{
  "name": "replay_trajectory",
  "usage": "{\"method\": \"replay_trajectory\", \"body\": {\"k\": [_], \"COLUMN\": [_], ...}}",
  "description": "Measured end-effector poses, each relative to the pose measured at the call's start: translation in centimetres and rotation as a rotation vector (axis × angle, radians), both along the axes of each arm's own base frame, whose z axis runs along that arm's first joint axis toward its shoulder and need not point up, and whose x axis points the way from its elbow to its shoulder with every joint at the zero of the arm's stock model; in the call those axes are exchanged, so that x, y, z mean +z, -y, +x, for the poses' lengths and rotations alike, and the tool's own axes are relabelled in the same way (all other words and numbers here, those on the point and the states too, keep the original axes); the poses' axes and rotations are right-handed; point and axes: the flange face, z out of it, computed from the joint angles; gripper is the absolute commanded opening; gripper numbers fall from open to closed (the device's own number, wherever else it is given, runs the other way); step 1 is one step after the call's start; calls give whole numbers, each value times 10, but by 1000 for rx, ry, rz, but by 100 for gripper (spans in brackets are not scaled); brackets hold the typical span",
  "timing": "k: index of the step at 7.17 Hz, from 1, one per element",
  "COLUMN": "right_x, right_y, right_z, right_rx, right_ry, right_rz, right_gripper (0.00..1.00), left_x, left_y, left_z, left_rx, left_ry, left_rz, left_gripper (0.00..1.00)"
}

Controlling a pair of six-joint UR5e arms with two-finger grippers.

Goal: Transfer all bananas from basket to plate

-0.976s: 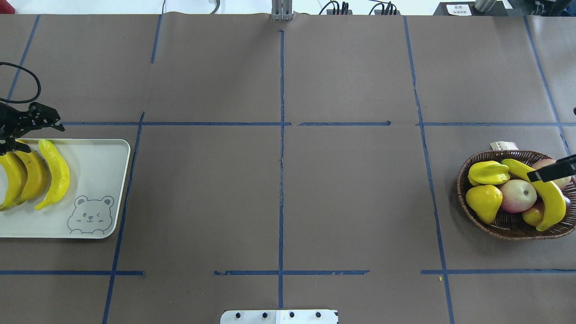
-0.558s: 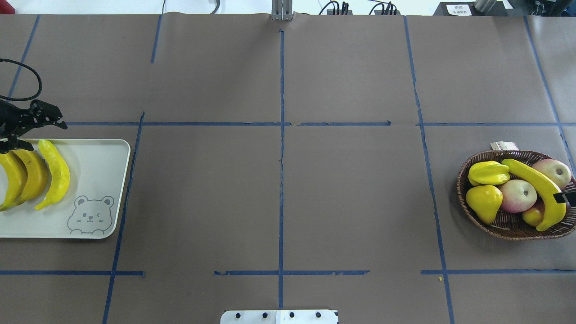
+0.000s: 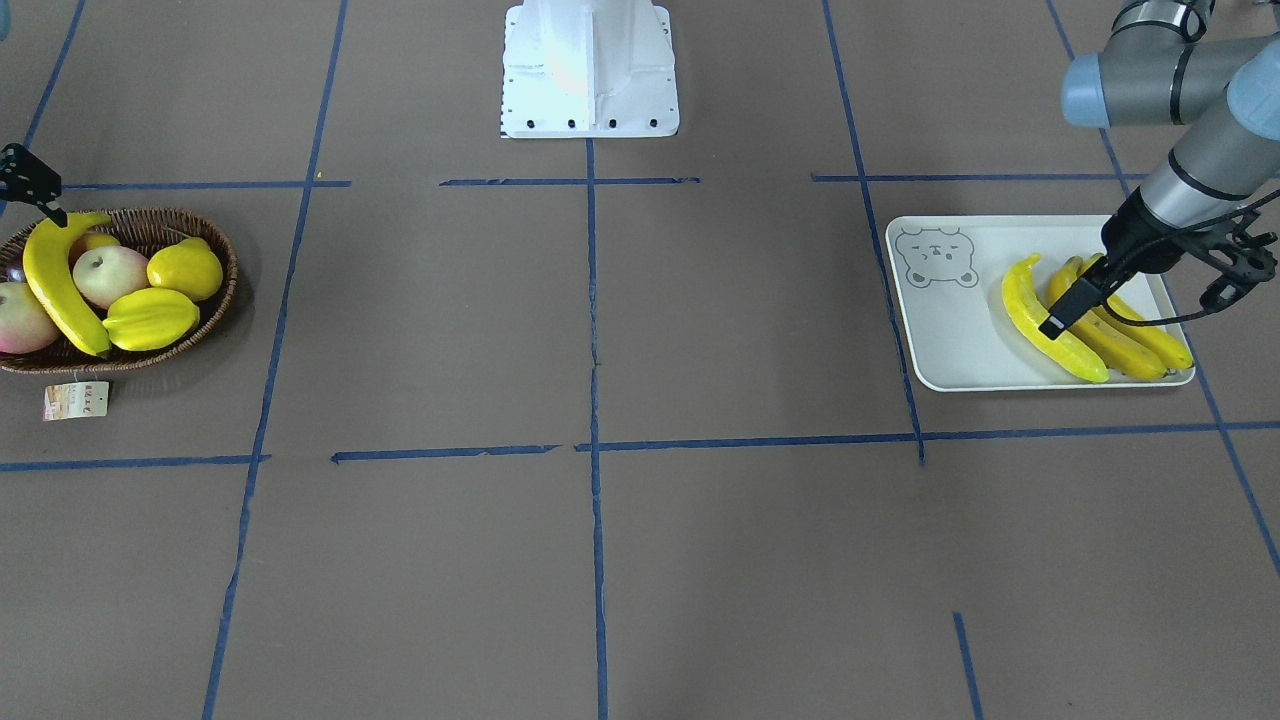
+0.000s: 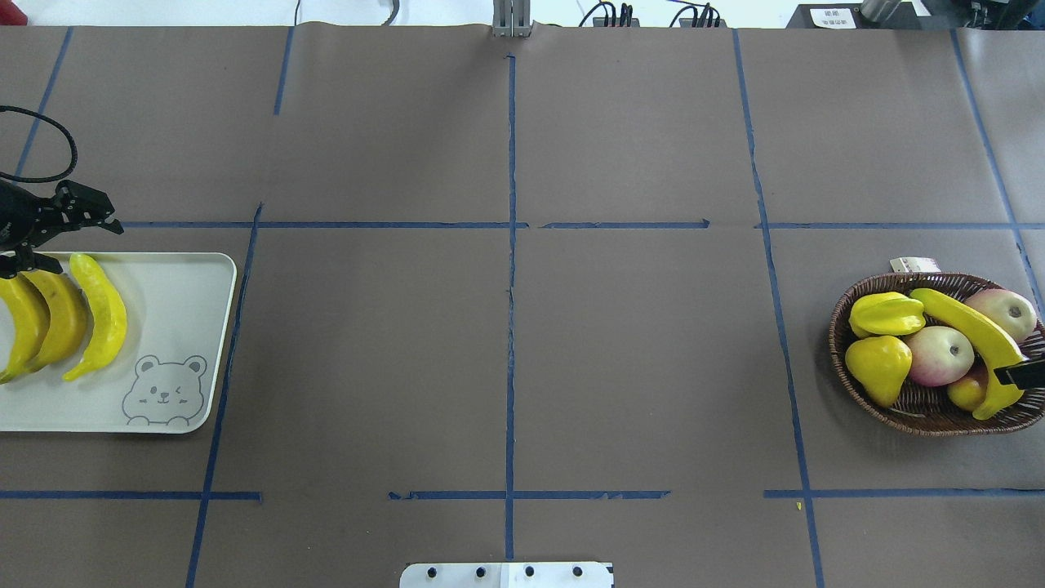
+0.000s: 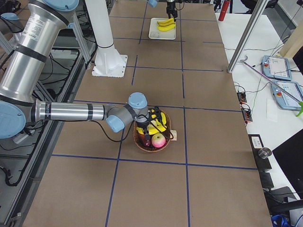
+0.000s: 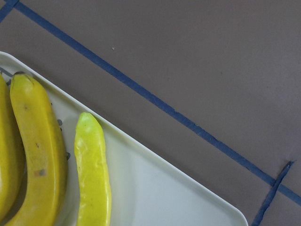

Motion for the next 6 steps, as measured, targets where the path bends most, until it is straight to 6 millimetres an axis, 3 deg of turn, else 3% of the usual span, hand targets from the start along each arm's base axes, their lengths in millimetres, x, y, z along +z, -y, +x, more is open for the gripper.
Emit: {"method": "replay_trajectory", "body": {"k": [2, 4, 6], "right_x": [9, 14, 13], "right_y": [-2, -5, -4], "right_z": [-11, -18, -23], "right_rx": [-12, -26, -36], "right_ry": [-34, -53, -53], "right_rz": [0, 1, 5], "right_gripper": [85, 80, 60], "left_x": [0, 1, 1], "left_y": [0, -1, -1], "left_z": [0, 0, 1], "left_rx": [1, 1, 1], "left_ry": [0, 1, 1], "left_rz": [0, -1, -1], "left_gripper": [100, 100, 100]}}
